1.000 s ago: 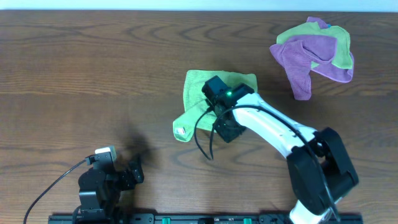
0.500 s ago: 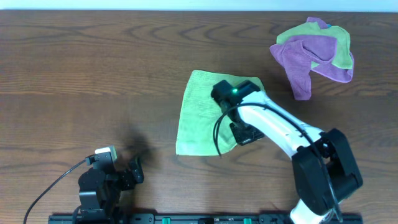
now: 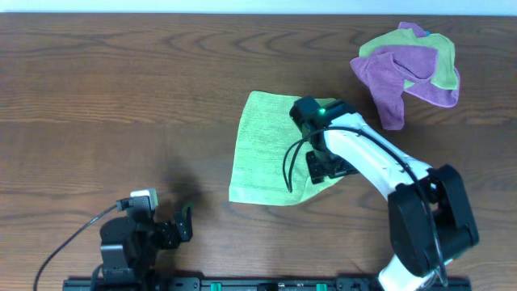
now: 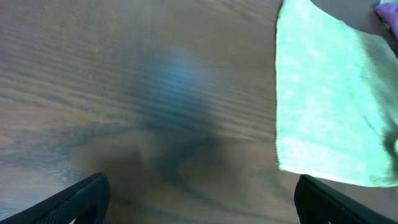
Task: Fold the cloth
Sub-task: 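Drag the right gripper right to spread the green cloth flat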
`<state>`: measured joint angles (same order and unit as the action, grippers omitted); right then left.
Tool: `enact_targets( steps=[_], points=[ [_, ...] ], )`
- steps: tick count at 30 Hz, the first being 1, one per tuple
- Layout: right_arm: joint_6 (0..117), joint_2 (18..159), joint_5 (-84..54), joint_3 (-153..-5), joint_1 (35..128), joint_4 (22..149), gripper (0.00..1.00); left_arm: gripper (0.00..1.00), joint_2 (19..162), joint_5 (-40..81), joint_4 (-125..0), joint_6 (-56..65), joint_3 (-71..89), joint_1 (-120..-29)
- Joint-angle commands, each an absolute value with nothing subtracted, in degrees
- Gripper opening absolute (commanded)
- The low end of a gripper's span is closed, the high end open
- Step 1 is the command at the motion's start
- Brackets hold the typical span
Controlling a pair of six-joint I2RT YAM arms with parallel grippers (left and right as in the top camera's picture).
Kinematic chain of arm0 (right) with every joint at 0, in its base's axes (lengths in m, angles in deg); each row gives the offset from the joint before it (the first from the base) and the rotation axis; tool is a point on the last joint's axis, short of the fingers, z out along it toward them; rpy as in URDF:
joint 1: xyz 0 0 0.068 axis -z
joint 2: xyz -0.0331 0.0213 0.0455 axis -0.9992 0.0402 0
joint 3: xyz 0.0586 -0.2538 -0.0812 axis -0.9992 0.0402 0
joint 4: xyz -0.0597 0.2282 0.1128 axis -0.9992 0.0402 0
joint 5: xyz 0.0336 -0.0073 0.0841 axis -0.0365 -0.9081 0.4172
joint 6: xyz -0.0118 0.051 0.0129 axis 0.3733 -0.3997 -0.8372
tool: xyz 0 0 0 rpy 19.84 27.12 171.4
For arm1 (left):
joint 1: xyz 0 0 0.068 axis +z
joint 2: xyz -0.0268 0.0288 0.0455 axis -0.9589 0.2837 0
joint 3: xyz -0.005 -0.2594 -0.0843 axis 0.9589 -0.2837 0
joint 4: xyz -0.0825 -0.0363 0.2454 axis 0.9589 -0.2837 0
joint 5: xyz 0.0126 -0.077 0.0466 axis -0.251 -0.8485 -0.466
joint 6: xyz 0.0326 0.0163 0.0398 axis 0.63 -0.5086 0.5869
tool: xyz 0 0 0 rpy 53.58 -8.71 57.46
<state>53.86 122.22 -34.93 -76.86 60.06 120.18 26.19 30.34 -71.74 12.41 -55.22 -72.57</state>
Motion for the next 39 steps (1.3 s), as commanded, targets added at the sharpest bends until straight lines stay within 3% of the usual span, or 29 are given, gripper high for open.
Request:
enact_targets(
  steps=[1, 14, 22, 29, 39],
  points=[
    [54.2, 117.5, -28.4, -76.6, 60.3, 117.6, 0.7, 0.96, 33.7, 29.1, -72.3, 14.4, -47.6, -72.8],
    [57.0, 106.0, -23.6, -73.7, 62.5, 110.7, 0.73, 0.96, 71.5, 23.5, -80.1, 18.6, -21.9, -72.9],
    [67.6, 111.2, -14.9, -65.1, 69.9, 95.7, 0.71, 0.95, 76.0, 18.5, -77.9, 18.4, -22.0, -72.9],
    [75.5, 117.0, -10.6, -65.0, 75.5, 93.4, 0.69, 0.96, 76.0, 11.0, -76.1, 18.4, -22.0, -72.9],
    [80.0, 118.9, -3.8, -65.0, 77.9, 94.3, 0.61, 0.96, 76.0, 10.9, -76.2, 18.3, -22.0, -72.9]
  ],
)
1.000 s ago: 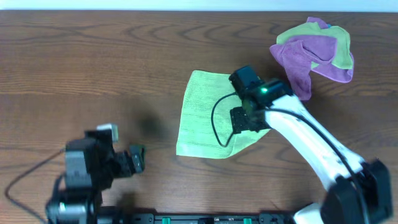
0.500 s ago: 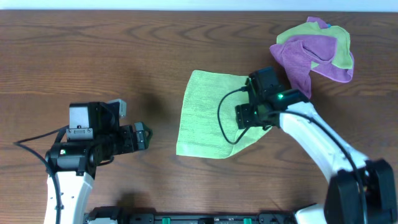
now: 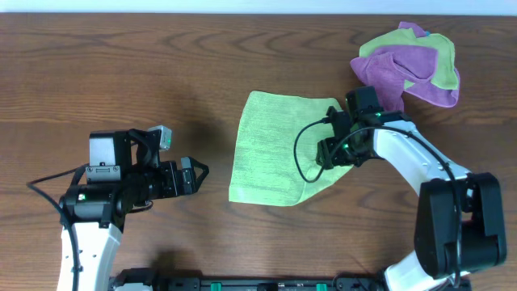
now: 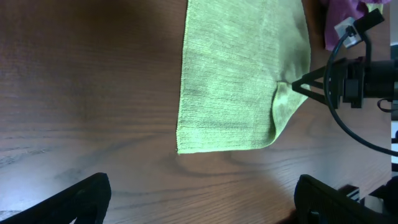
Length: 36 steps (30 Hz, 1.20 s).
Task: Fold the cloth
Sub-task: 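Drag the right gripper right to spread the green cloth flat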
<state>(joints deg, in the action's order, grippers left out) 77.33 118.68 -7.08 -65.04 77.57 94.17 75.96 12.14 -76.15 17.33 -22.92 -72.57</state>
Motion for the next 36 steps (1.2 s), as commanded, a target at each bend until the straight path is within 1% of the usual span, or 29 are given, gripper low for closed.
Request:
enact_targets(
  steps=[1, 16, 23, 31, 36],
  points=[
    [80.2, 118.9, -3.7, -65.0, 77.9, 94.3, 0.59, 0.95, 76.0, 10.9, -76.2, 18.3, -22.0, -72.9],
    [82.9, 123.0, 1.8, -65.0, 77.9, 95.8, 0.52, 0.95, 76.0, 10.9, -76.2, 18.3, -22.0, -72.9],
    [83.8, 122.4, 2.0, -65.1, 77.9, 103.4, 0.42, 0.95, 76.0, 11.4, -76.1, 18.4, -22.0, -72.9],
    [83.7, 117.6, 1.8, -65.1, 77.9, 110.0, 0.41, 0.95, 76.1, 11.6, -75.7, 18.4, -22.0, -72.9],
    [82.2, 113.8, -1.1, -65.1, 77.9, 114.5, 0.43, 0.96, 76.1, 11.6, -75.2, 18.4, -22.0, -72.9]
  ],
)
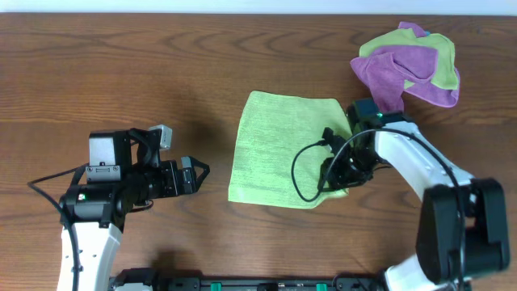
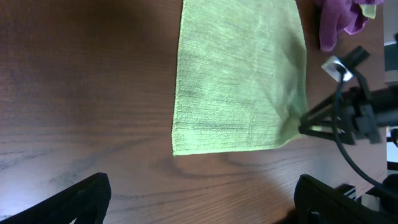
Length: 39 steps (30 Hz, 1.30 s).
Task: Fold the cloth
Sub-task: 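Drag the right gripper right to spread the green cloth flat, then move both grippers to the lower edges of the green cloth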
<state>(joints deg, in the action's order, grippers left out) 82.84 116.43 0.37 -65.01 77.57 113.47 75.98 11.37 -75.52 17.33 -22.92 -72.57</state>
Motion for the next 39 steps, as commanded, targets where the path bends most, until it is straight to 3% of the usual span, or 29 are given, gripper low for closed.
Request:
enact_targets(
  steps=[1, 18, 22, 28, 39],
  points=[
    [81.9, 113.0, -2.2, -65.1, 77.9, 115.4, 0.44, 0.96, 76.2, 11.6, -75.0, 18.4, -22.0, -72.8],
    [69.4, 97.5, -3.4, -64.9, 79.0, 119.3, 0.53, 0.95, 77.3, 10.6, -74.1, 12.1, -22.0, -72.9],
    [67.9, 91.1, -3.4, -62.7, 81.2, 118.9, 0.59, 0.95, 81.9, 4.4, -73.8, 9.9, -22.3, -72.9],
    [67.0, 86.8, -0.1, -56.8, 86.7, 115.8, 0.6, 0.95, 91.3, -4.3, -70.1, 10.0, -24.0, -72.9],
    [66.9, 86.4, 4.7, -53.8, 91.4, 112.8, 0.59, 0.95, 104.9, -5.4, -66.3, 10.2, -24.1, -77.8]
  ],
)
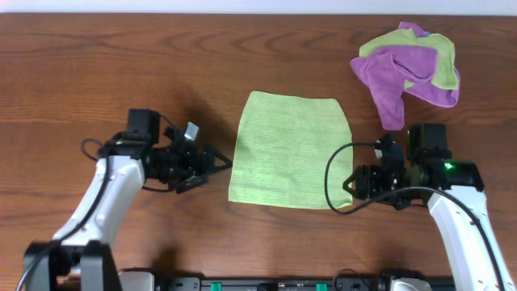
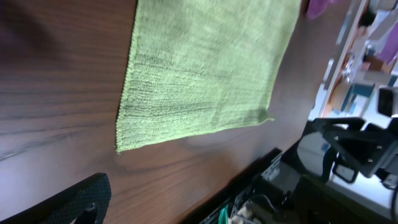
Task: Fold the cloth
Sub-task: 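Move both grippers to the lower edges of the green cloth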
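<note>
The green cloth point(image 1: 291, 149) lies spread flat on the wooden table, a rough rectangle with all its corners out. The left wrist view shows it too point(image 2: 205, 68), with its near edge running across the frame. My left gripper point(image 1: 216, 166) hovers just left of the cloth's lower left edge, open, with nothing in it; one finger point(image 2: 81, 199) shows at the bottom left. My right gripper point(image 1: 352, 189) sits just off the cloth's lower right corner, open and apart from the fabric.
A heap of purple and green cloths point(image 1: 408, 69) lies at the back right. The right arm point(image 2: 348, 149) stands beyond the cloth in the left wrist view. The table's front edge point(image 1: 258, 273) runs close behind both arms.
My right gripper has let go of the cloth's lower right corner and now sits just off it. My left gripper has moved right, up to the cloth's lower left edge.
First the cloth's lower right corner was folded in under my right gripper, and the left arm sat at the table's front. Then the left arm stood out to the left while the right held that corner. The corner was drawn out, and now the cloth lies flat and free.
</note>
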`<state>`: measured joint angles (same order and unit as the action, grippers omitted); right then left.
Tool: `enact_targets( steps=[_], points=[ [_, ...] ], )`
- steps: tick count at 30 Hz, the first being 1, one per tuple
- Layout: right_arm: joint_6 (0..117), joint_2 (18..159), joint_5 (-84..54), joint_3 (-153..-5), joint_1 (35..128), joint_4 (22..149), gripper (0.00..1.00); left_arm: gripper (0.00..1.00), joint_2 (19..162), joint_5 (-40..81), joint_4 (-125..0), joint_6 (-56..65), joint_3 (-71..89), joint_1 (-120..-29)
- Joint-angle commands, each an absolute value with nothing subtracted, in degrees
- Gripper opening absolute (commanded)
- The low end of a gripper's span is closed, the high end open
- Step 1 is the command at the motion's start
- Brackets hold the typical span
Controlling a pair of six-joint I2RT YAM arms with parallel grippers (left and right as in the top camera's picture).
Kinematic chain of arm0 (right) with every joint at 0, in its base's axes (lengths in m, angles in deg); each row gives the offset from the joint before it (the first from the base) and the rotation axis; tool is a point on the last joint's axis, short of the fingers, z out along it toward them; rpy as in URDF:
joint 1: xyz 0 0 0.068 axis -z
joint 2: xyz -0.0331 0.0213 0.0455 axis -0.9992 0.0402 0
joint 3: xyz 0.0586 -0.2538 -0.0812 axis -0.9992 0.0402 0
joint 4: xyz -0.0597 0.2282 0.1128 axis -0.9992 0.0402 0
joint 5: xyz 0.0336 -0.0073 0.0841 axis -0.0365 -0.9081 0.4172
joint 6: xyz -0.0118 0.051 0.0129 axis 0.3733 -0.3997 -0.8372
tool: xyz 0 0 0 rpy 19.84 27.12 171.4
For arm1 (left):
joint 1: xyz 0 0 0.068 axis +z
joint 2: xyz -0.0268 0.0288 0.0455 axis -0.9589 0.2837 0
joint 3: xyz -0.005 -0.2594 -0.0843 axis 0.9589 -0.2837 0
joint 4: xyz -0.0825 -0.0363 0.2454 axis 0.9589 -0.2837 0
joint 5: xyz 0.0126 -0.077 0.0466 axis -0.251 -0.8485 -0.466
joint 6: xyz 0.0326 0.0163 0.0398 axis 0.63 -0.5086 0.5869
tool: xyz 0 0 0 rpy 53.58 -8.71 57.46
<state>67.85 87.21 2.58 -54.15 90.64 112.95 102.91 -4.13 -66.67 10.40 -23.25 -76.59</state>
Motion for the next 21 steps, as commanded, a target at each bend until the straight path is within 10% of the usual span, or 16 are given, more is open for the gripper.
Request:
enact_targets(
  steps=[1, 21],
  points=[
    [66.9, 86.4, 4.9, -53.8, 91.4, 112.8, 0.6, 0.95, 106.0, -5.4, -65.7, 10.2, -24.3, -78.1],
    [66.9, 86.4, 6.1, -53.8, 91.4, 113.2, 0.62, 0.95, 110.4, -9.6, -38.8, -3.8, -40.4, -78.4]
  ],
)
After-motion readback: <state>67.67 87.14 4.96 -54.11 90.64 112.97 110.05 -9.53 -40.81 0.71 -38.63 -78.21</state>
